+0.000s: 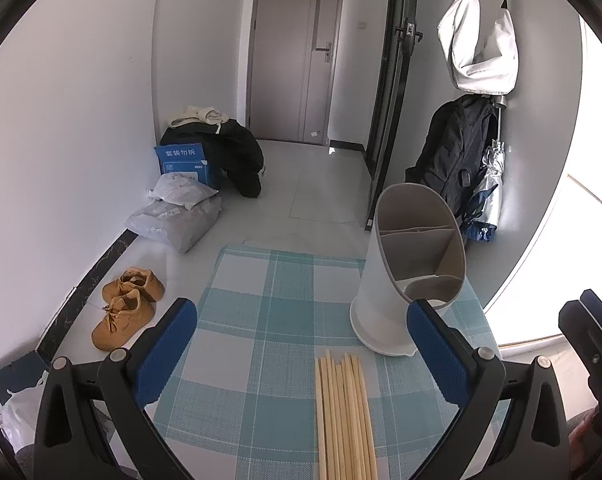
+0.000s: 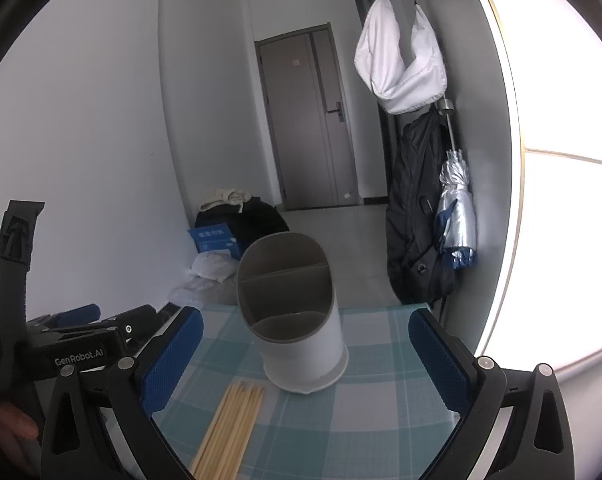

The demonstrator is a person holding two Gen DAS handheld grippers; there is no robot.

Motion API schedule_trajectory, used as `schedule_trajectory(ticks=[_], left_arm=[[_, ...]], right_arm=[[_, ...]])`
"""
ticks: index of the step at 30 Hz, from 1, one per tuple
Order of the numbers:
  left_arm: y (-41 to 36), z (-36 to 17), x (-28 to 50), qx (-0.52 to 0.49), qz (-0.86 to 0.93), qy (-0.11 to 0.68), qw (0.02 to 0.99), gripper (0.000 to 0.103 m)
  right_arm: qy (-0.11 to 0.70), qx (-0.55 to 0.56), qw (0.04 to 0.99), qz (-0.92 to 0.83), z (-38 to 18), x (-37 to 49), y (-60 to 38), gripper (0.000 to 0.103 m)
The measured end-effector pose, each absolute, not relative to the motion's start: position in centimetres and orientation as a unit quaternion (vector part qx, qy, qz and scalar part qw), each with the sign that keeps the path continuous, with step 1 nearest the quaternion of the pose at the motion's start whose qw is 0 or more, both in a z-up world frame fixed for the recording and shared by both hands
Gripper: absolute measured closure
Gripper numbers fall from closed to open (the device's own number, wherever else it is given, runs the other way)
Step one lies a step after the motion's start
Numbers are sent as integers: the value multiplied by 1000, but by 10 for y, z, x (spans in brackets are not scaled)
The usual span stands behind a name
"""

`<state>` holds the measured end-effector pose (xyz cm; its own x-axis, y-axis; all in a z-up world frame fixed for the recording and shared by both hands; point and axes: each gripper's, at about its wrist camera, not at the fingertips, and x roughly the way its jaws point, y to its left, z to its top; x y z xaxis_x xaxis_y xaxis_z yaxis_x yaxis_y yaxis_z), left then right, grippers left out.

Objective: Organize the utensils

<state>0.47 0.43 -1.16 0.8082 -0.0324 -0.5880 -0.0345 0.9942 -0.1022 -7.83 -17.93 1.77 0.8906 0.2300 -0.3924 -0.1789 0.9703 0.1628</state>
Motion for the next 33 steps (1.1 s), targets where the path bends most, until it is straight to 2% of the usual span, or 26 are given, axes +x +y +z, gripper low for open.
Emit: schedule_trajectory(ticks=[17, 24, 28, 33], left_arm=[[6, -14, 5, -63, 3, 316, 947, 1], [16, -21, 12, -69, 15, 337, 939, 1], [32, -32, 17, -81, 23, 364, 927, 1], [48, -46, 22, -83, 33, 395, 914, 1]], right_arm=[[216, 67, 966, 124, 16, -77, -177, 0], [272, 60, 950, 137, -3, -64, -164, 1], [345, 39, 924, 159, -31, -48, -144, 7], [438, 8, 884, 164, -74, -27, -121, 28]])
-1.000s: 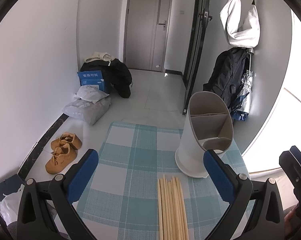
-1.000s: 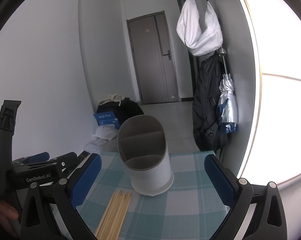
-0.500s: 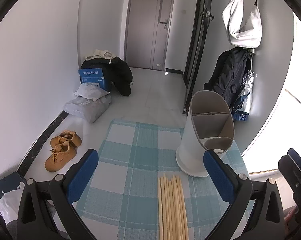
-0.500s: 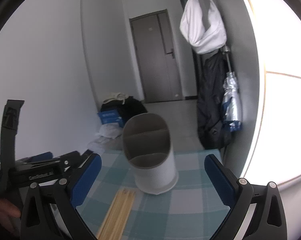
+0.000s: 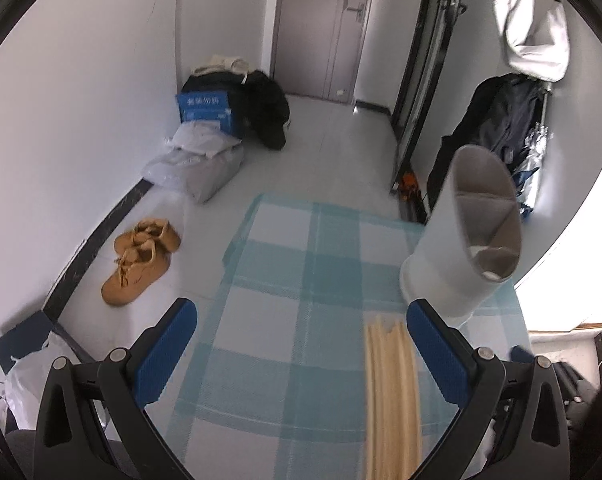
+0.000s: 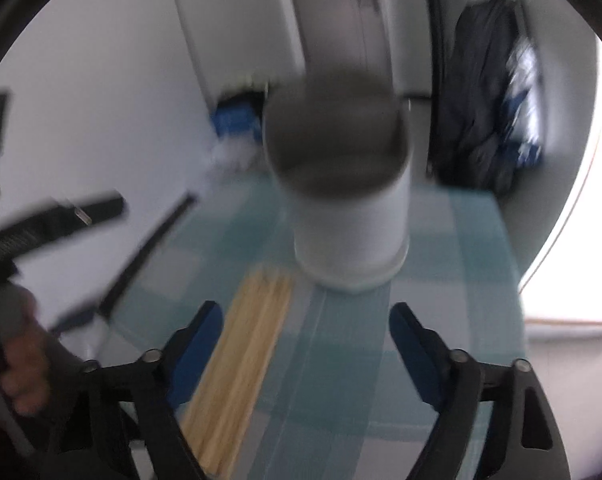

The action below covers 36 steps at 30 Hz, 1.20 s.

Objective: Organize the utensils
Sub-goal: 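Lower the right gripper onto the wooden chopstick pile and grasp one chopstick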

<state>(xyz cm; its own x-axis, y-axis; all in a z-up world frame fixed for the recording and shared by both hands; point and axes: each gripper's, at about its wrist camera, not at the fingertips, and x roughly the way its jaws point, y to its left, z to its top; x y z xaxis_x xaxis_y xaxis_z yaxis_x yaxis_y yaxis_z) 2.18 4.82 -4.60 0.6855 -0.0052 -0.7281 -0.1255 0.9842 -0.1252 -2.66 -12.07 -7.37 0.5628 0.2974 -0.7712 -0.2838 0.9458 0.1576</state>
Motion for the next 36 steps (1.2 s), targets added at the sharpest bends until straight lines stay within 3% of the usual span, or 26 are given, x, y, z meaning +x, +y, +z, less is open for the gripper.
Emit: schedule_trajectory(ticks=[3, 11, 18, 30, 33, 34, 36], left_arm=[[55, -54, 25, -81, 35, 410, 908, 1], [76, -63, 37, -104, 41, 432, 895, 1], [91, -69, 40, -129, 49, 445, 885, 1], [104, -78, 44, -132, 65, 461, 875, 1], [106, -85, 43, -128, 67, 473, 869, 1], [105, -87, 43, -124, 65, 477, 868, 1], [100, -92, 43, -112, 59, 488, 864, 1]], right_arm=[[475, -13, 866, 156, -95, -18, -110, 41], [514, -49, 842, 156, -123, -8, -89, 46], [542, -76, 827, 128, -125, -4, -84, 60], [516, -126, 836, 137, -130, 24, -60, 60], [523, -99, 833, 153, -129, 27, -59, 76], [522, -98, 833, 153, -129, 27, -60, 93], [521, -90, 835, 155, -130, 27, -64, 98]])
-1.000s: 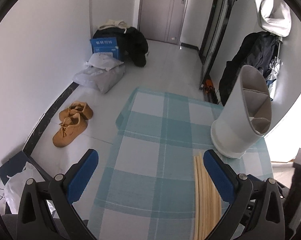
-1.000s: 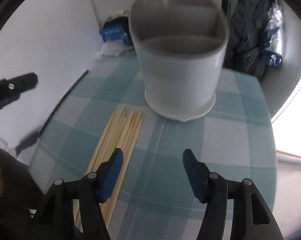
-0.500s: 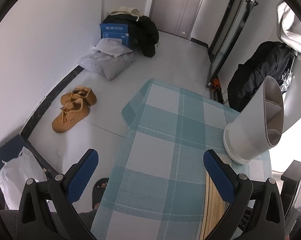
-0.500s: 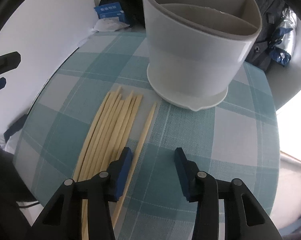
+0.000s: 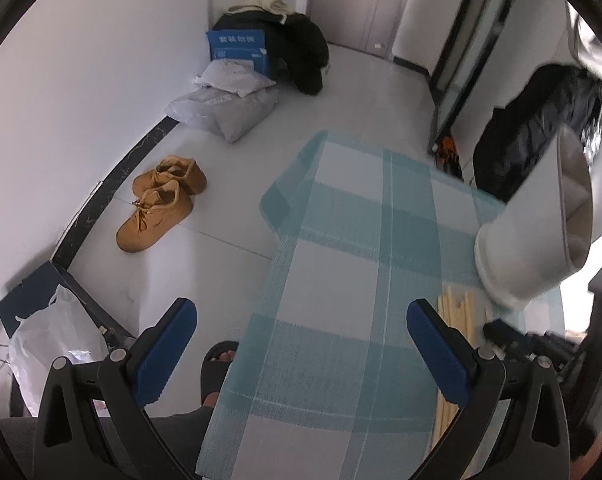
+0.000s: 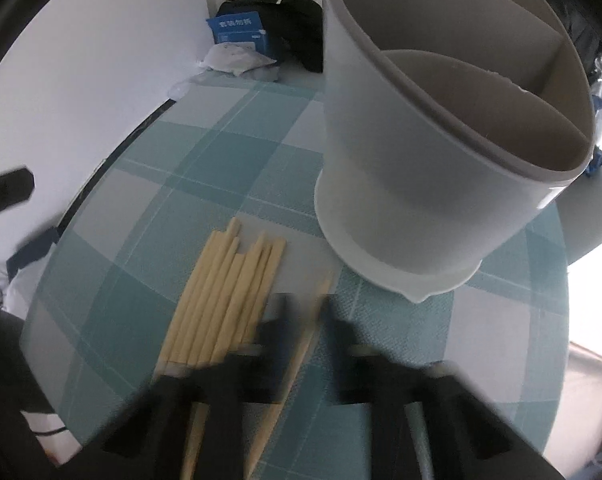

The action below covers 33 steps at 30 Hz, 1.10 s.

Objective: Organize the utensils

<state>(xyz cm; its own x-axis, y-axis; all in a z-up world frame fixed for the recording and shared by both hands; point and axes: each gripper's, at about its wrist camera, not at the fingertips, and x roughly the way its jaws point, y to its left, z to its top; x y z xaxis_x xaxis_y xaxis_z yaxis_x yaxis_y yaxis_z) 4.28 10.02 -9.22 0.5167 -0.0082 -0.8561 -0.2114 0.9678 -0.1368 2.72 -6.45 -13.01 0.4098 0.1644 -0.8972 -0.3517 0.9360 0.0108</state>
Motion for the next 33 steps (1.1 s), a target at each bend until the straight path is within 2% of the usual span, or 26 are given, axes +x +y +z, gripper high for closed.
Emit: schedule_trajectory(ticks=[5, 12, 19, 33], left_arm=[[83, -111, 44, -118, 8, 537, 835, 1], [41, -119, 35, -50, -20, 555, 830, 1], [32, -133, 36, -34, -15, 586, 809, 1], [27, -139, 53, -28, 7, 597, 802, 1]], right_arm=[[500, -26, 850, 161, -116, 30, -92, 99], [445, 89, 876, 163, -93, 15, -146, 99], [397, 189, 884, 156, -73, 6, -189, 99], [362, 221, 892, 159, -42, -4, -206, 99]])
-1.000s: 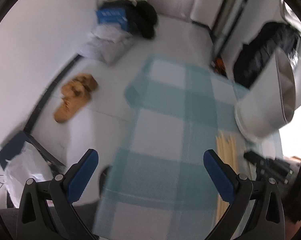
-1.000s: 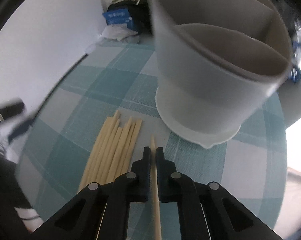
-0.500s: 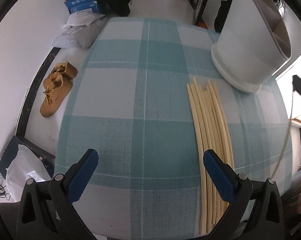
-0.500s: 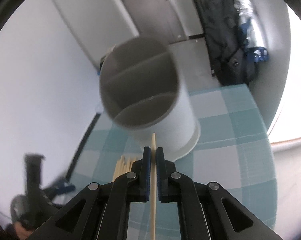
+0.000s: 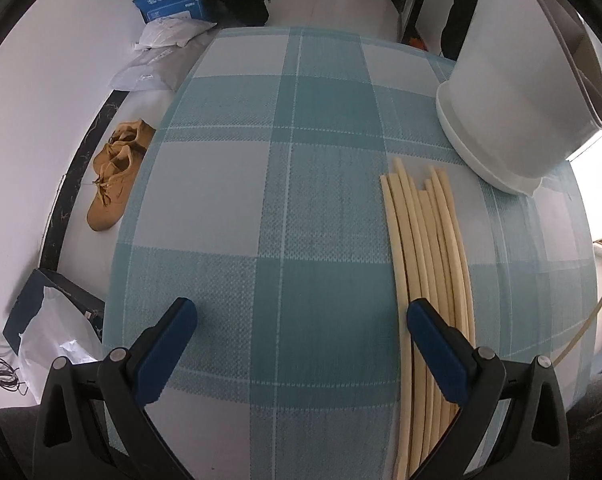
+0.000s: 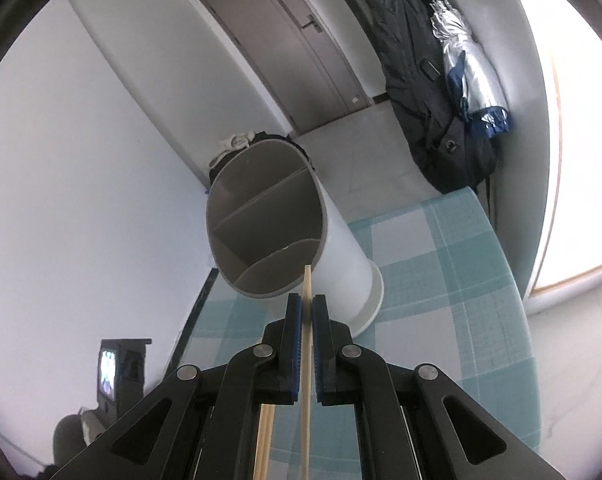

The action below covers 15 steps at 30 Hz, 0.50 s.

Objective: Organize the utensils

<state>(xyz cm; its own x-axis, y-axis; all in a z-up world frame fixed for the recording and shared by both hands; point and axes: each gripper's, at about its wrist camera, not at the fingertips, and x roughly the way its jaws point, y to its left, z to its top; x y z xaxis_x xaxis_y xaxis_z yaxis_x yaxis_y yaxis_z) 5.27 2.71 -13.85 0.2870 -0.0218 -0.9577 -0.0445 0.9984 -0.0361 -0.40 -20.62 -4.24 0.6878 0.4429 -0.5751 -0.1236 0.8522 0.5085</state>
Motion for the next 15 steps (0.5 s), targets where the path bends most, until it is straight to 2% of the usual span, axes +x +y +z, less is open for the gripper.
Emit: schedule_trajectory(ticks=[9, 12, 15], left_arm=[[24, -140, 61, -10, 20, 593, 805, 3], [19, -137, 69, -9, 13, 591, 807, 16], [13, -134, 77, -3, 1, 593, 805, 41]], right_arm=[[354, 211, 897, 158, -39, -8, -206, 99], [357, 215, 895, 160, -40, -8, -206, 99], [356, 214, 895, 161, -40, -8, -205, 99]])
